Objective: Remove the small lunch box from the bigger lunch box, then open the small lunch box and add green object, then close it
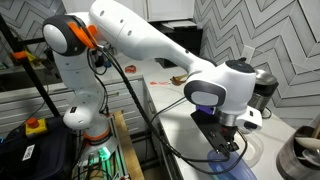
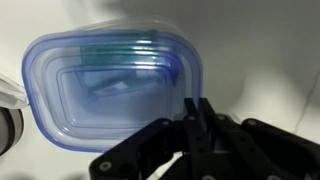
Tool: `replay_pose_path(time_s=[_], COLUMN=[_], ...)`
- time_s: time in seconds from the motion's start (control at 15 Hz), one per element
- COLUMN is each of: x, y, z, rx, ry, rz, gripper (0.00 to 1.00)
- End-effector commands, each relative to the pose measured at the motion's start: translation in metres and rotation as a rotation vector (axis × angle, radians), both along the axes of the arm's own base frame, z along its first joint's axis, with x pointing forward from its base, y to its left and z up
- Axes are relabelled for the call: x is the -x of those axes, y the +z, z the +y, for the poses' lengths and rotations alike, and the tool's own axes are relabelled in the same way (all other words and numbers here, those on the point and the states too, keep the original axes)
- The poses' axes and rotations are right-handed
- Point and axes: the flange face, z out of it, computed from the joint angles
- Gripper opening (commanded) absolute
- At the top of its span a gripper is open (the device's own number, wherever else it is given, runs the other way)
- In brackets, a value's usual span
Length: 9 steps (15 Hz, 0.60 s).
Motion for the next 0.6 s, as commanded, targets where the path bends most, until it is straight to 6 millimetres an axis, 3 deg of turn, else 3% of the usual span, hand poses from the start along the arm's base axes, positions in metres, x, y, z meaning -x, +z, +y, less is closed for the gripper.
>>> replay_pose_path(time_s=[0.0,0.53], x=[0.0047,0.0066], y=[0.0001,-0.0005], z=[-0.0083,-0.0110], rx=[-0.030,-0.039], ry=[0.026,0.113], rz=[-0.018,-0.005], gripper=[0.02,0.02])
